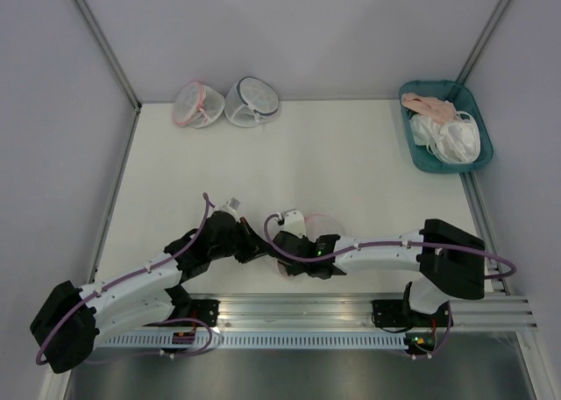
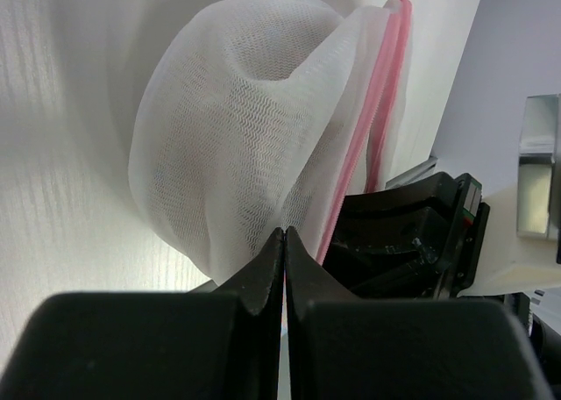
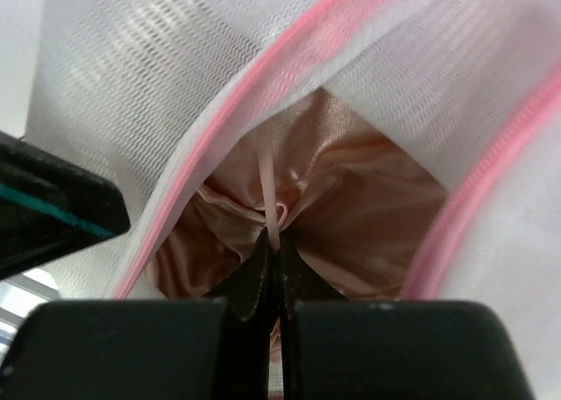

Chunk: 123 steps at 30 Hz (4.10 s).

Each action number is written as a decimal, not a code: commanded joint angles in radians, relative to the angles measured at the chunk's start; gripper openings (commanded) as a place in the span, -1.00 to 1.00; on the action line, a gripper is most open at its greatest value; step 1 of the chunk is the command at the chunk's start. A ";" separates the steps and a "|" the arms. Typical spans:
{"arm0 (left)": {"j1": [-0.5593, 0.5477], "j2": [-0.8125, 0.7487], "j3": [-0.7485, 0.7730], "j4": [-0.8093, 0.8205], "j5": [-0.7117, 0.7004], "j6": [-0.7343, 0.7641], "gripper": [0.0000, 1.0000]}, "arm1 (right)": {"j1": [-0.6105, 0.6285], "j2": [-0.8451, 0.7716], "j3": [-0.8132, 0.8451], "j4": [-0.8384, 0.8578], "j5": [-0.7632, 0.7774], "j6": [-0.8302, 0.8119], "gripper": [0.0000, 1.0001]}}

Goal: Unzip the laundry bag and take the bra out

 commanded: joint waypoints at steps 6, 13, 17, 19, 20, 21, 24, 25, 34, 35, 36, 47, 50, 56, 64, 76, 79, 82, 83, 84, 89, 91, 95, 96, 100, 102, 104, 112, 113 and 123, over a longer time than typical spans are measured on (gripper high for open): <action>-0.005 -0.001 0.004 0.012 -0.002 -0.029 -0.96 | -0.001 -0.205 0.025 -0.112 0.109 -0.023 -0.99; -0.005 0.016 0.013 0.012 0.001 -0.023 -0.96 | -0.001 -0.358 0.094 -0.208 0.218 -0.065 -0.99; -0.005 0.037 0.019 0.022 0.012 -0.023 -0.96 | -0.001 -0.394 0.119 -0.208 0.279 -0.091 -0.99; -0.005 0.046 0.019 0.029 0.020 -0.023 -0.96 | -0.001 -0.412 0.129 -0.187 0.297 -0.108 -0.99; -0.005 0.054 0.022 0.035 0.021 -0.023 -0.96 | -0.003 -0.418 0.136 -0.178 0.310 -0.117 -0.99; -0.005 0.059 0.025 0.038 0.024 -0.023 -0.96 | -0.003 -0.423 0.145 -0.175 0.332 -0.128 -0.99; -0.005 0.068 0.029 0.044 0.031 -0.023 -0.96 | -0.007 -0.408 0.194 -0.179 0.354 -0.160 -0.99; -0.005 0.069 0.032 0.044 0.032 -0.024 -0.96 | -0.009 -0.403 0.223 -0.185 0.363 -0.169 -0.99; -0.005 -0.010 -0.022 0.209 0.032 -0.024 -0.95 | -0.029 -0.371 0.269 -0.220 0.366 -0.195 -0.99; -0.005 -0.044 -0.045 0.251 0.026 -0.024 -0.89 | -0.038 -0.371 0.266 -0.224 0.360 -0.194 -0.99; -0.005 -0.108 -0.060 0.281 -0.015 -0.024 -0.82 | -0.041 -0.372 0.260 -0.225 0.360 -0.191 -0.99; -0.005 -0.277 -0.080 0.062 -0.146 0.017 0.49 | -0.081 -0.397 0.248 -0.224 0.330 -0.201 -0.99; -0.005 -0.259 -0.103 0.122 -0.146 0.017 0.38 | -0.082 -0.397 0.249 -0.221 0.320 -0.201 -0.99; -0.005 -0.211 -0.146 0.261 -0.219 0.084 0.08 | -0.086 -0.409 0.246 -0.207 0.281 -0.203 -0.99; -0.005 -0.199 -0.168 0.453 -0.235 0.170 -0.11 | -0.095 -0.418 0.231 -0.202 0.239 -0.201 -0.99; -0.005 -0.129 -0.137 0.529 -0.229 0.310 -0.42 | -0.109 -0.420 0.221 -0.194 0.189 -0.206 -0.99; -0.005 -0.072 -0.120 0.545 -0.223 0.333 -0.70 | -0.110 -0.430 0.218 -0.195 0.182 -0.206 -0.99; -0.005 -0.044 -0.103 0.544 -0.224 0.345 -0.95 | -0.113 -0.443 0.215 -0.198 0.182 -0.203 -0.99; -0.005 -0.043 -0.100 0.542 -0.229 0.350 -0.95 | -0.112 -0.444 0.215 -0.198 0.184 -0.203 -0.99; -0.005 -0.044 -0.099 0.533 -0.236 0.353 -0.95 | -0.113 -0.447 0.215 -0.201 0.184 -0.201 -0.99; -0.005 -0.055 -0.109 0.466 -0.308 0.361 -0.95 | -0.115 -0.475 0.215 -0.205 0.204 -0.206 -0.99; -0.005 -0.047 -0.114 0.444 -0.324 0.359 -0.95 | -0.118 -0.486 0.218 -0.210 0.216 -0.209 -0.99; -0.005 -0.017 -0.136 0.435 -0.338 0.344 -0.96 | -0.124 -0.507 0.231 -0.225 0.257 -0.221 -0.99; -0.005 -0.012 -0.143 0.437 -0.338 0.341 -0.96 | -0.125 -0.512 0.237 -0.239 0.288 -0.221 -0.99; -0.005 0.006 -0.185 0.458 -0.330 0.304 -0.96 | -0.132 -0.556 0.280 -0.271 0.385 -0.244 -0.99; -0.005 0.002 -0.209 0.469 -0.324 0.295 -0.95 | -0.135 -0.568 0.295 -0.273 0.420 -0.276 -0.99; -0.005 -0.004 -0.221 0.463 -0.318 0.283 -0.95 | -0.141 -0.578 0.323 -0.270 0.464 -0.304 -0.99; -0.005 -0.087 -0.221 0.360 -0.328 0.287 -0.95 | -0.260 -0.546 0.395 -0.144 0.546 -0.505 -0.99; -0.005 -0.089 -0.226 0.357 -0.328 0.284 -0.95 | -0.276 -0.542 0.402 -0.110 0.526 -0.516 -0.99; -0.005 -0.134 -0.192 0.259 -0.278 0.232 -0.46 | -0.486 -0.438 0.585 -0.015 0.469 -0.661 -0.99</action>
